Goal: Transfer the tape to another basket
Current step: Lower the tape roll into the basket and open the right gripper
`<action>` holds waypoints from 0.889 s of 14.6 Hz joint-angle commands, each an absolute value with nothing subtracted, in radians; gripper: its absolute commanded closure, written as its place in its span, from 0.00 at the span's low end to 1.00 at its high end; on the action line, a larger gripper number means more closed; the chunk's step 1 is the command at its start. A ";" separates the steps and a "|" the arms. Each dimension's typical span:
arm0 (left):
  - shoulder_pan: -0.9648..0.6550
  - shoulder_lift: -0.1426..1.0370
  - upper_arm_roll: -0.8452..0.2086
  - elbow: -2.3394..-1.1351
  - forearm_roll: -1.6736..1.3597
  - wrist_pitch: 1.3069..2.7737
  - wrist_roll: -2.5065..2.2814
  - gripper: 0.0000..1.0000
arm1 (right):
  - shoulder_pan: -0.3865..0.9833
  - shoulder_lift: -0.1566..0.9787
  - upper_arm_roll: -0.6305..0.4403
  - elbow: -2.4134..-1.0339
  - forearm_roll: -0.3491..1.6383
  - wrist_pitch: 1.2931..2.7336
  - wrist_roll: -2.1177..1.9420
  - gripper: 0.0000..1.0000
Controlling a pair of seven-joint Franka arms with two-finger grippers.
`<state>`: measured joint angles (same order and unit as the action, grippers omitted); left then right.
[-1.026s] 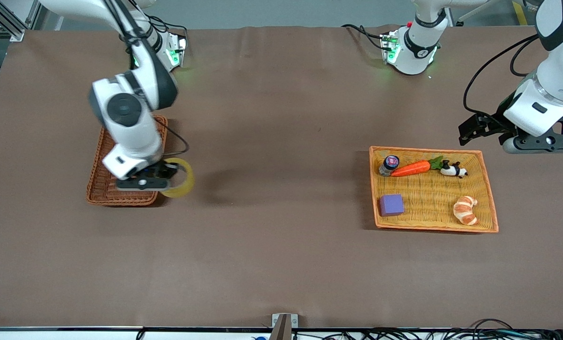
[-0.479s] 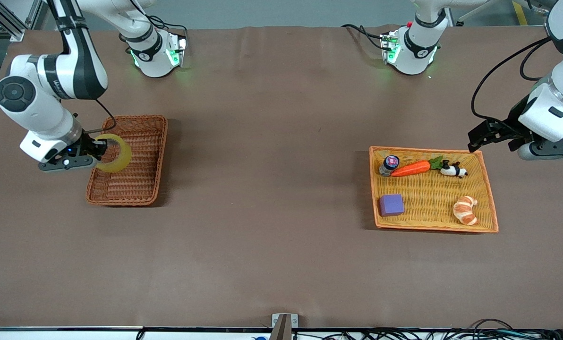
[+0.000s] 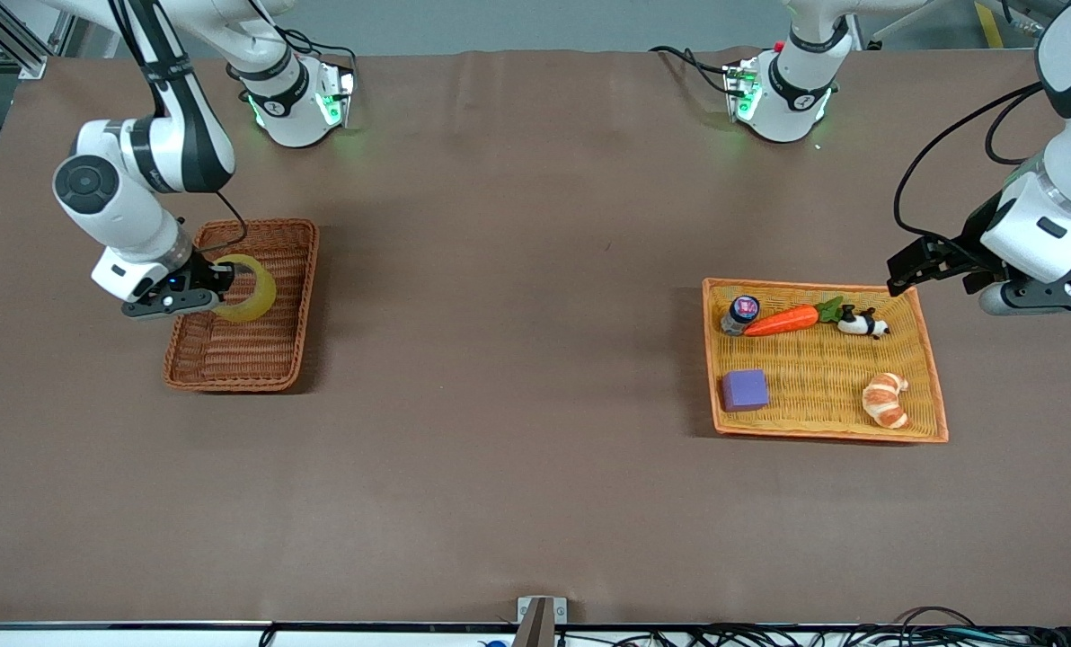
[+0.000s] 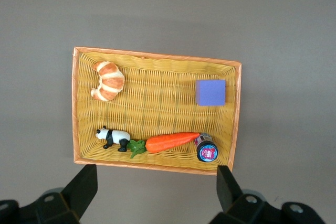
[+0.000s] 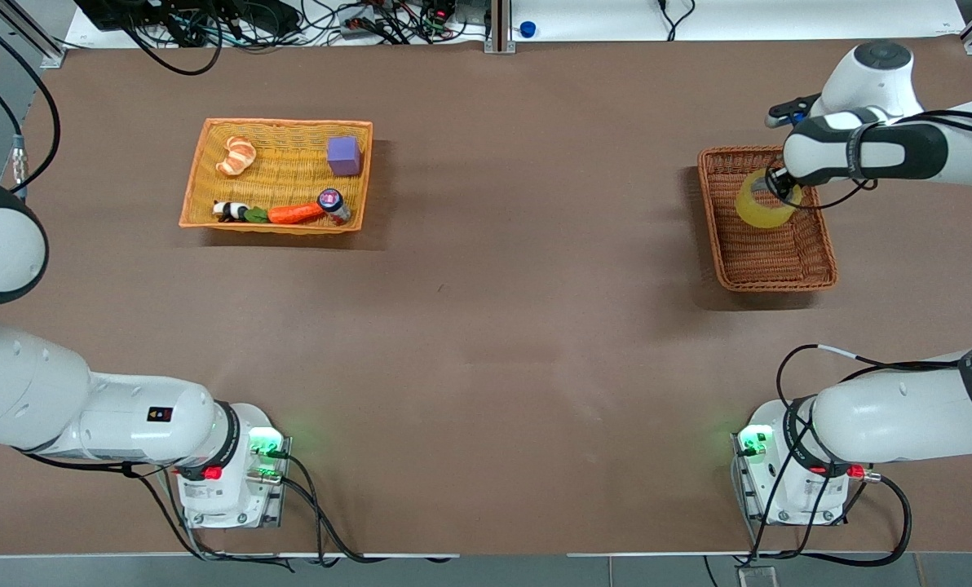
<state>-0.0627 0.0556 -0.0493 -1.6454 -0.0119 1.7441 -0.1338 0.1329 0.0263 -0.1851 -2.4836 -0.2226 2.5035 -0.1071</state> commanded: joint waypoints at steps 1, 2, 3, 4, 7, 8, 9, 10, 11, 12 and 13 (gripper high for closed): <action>-0.067 0.061 -0.054 -1.628 0.011 1.740 -0.132 0.00 | 0.124 0.084 -0.202 -2.497 -0.212 2.591 -0.124 0.99; -0.071 0.061 -0.054 -1.626 0.012 1.740 -0.132 0.00 | 0.124 0.110 -0.204 -2.497 -0.212 2.614 -0.124 0.99; -0.072 0.061 -0.055 -1.626 0.012 1.741 -0.130 0.00 | 0.123 0.130 -0.206 -2.497 -0.212 2.634 -0.126 0.98; -0.072 0.061 -0.058 -1.628 0.014 1.741 -0.132 0.00 | 0.123 0.146 -0.212 -2.497 -0.212 2.648 -0.126 0.98; -0.069 0.061 -0.058 -1.628 0.017 1.744 -0.130 0.00 | 0.121 0.184 -0.219 -2.497 -0.212 2.701 -0.124 0.96; -0.068 0.061 -0.060 -1.629 0.015 1.747 -0.129 0.00 | 0.115 0.180 -0.225 -2.499 -0.212 2.688 -0.129 0.76; -0.066 0.061 -0.060 -1.628 0.015 1.749 -0.129 0.00 | 0.117 0.175 -0.225 -2.496 -0.212 2.663 -0.136 0.43; -0.067 0.061 -0.060 -1.628 0.015 1.752 -0.129 0.00 | 0.114 0.169 -0.225 -2.491 -0.212 2.649 -0.135 0.05; -0.069 0.067 -0.060 -1.628 0.015 1.753 -0.130 0.00 | 0.112 0.151 -0.224 -2.485 -0.210 2.645 -0.129 0.00; -0.069 0.067 -0.060 -1.626 0.015 1.755 -0.130 0.00 | 0.112 0.126 -0.222 -2.482 -0.207 2.642 -0.124 0.00; -0.069 0.067 -0.060 -1.628 0.015 1.755 -0.130 0.00 | 0.112 0.095 -0.219 -2.468 -0.206 2.623 -0.114 0.00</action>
